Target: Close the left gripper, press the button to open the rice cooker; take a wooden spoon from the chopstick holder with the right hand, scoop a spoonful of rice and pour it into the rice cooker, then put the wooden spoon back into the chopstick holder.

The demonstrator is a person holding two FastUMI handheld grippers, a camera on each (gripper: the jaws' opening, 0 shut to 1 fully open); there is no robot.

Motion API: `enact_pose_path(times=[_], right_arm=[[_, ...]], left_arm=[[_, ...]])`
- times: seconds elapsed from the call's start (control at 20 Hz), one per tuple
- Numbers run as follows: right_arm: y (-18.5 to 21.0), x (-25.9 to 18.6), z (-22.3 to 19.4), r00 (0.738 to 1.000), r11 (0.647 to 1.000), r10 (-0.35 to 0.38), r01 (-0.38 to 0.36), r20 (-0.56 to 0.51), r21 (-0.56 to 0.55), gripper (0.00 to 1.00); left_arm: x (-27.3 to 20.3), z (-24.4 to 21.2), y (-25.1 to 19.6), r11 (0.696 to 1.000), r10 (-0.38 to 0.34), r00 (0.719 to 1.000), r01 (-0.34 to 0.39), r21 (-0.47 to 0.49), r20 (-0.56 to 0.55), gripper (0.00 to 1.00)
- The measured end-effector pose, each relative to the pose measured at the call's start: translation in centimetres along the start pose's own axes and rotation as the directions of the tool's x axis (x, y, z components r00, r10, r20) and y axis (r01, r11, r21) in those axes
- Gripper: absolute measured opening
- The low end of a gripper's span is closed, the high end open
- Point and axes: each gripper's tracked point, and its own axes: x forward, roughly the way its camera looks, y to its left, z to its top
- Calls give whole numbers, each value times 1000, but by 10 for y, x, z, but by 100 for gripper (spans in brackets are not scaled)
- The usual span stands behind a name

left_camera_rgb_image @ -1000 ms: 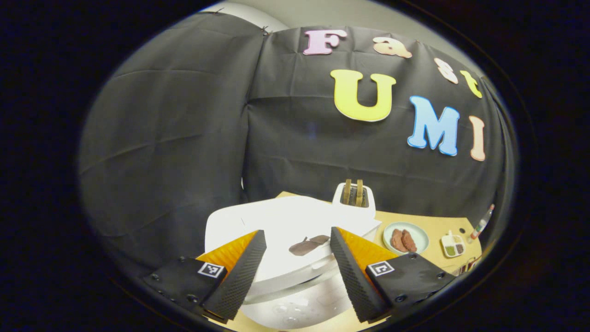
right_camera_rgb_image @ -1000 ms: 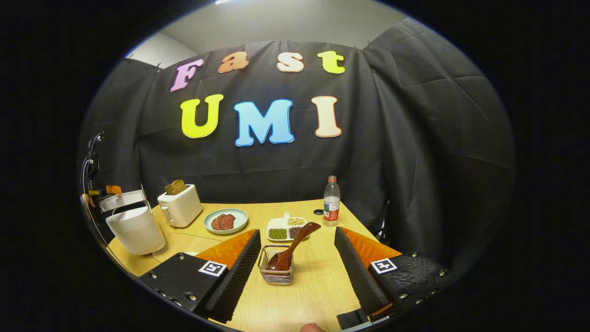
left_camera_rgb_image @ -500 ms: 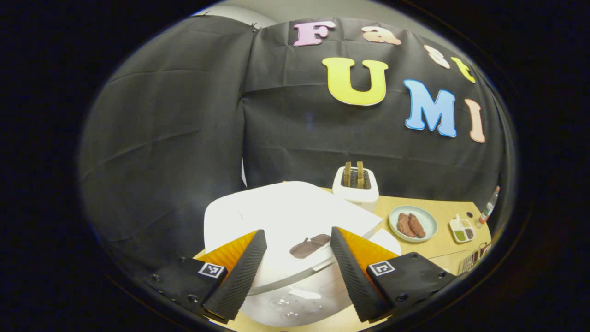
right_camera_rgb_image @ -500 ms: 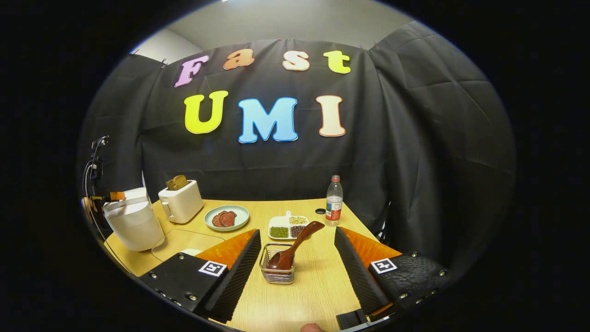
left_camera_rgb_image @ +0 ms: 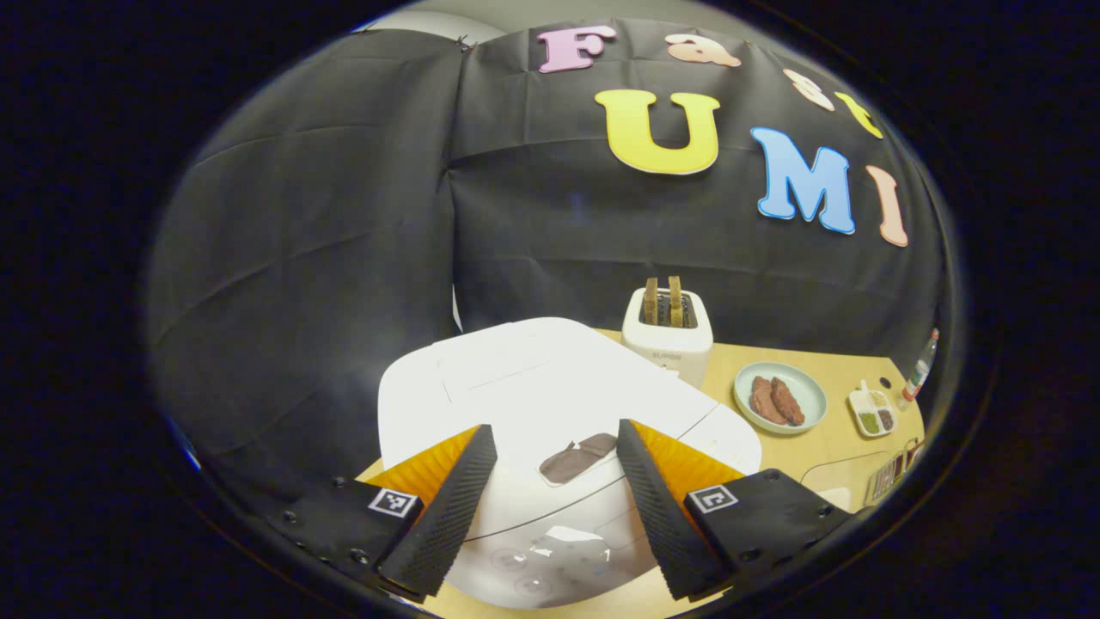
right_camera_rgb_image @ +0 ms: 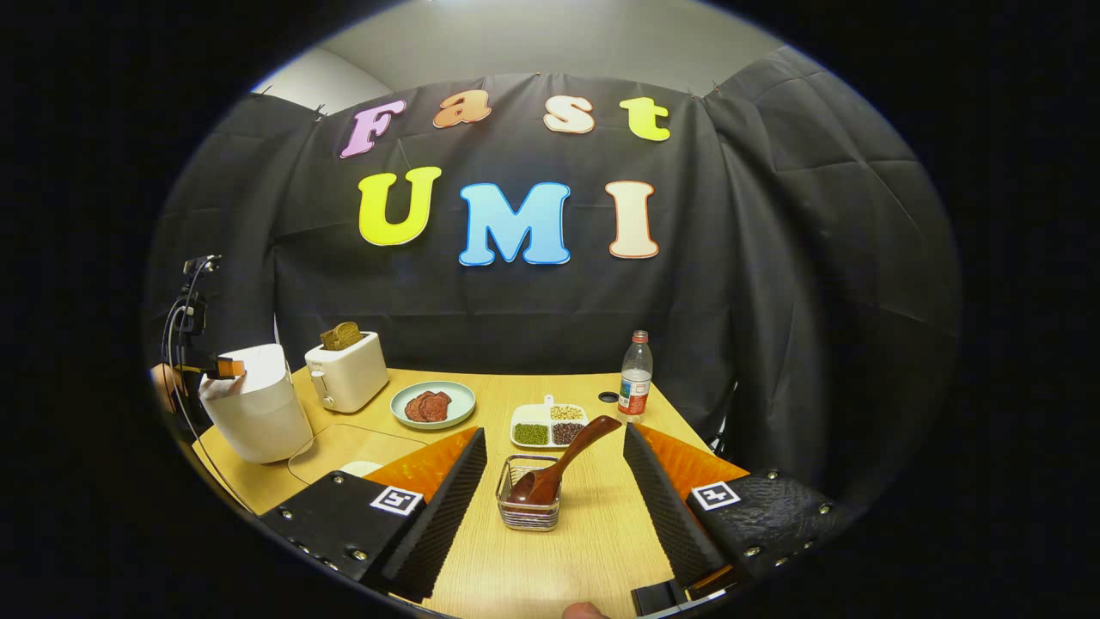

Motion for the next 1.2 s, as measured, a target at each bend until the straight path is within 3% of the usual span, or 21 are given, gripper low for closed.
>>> enact_pose_path(times=[0.35, 0.55, 0.7, 0.85, 0.9, 1.2], right_arm=[[40, 1, 30, 994, 995, 96, -96, 59, 1, 98], [64, -3, 62, 981, 989, 149, -148, 125, -19, 98], [80, -6, 78, 969, 982, 187, -188, 163, -7, 98], [93, -8, 87, 959, 975, 217, -221, 184, 1, 98], [95, -10, 90, 956, 975, 220, -224, 195, -4, 98], [107, -18, 98, 937, 977, 214, -208, 277, -51, 97]], left_arm=[[-21, 26, -8, 1000, -28, 993, 29, -6, 116, 97], [-90, 75, -26, 994, -110, 947, 106, 30, 300, 98], [-137, 100, -25, 994, -111, 910, 105, 37, 398, 99], [-178, 110, -23, 992, -123, 889, 118, 37, 441, 99], [-191, 109, -23, 991, -129, 883, 126, 37, 452, 95], [-249, 86, -43, 983, -184, 857, 174, 65, 482, 97]])
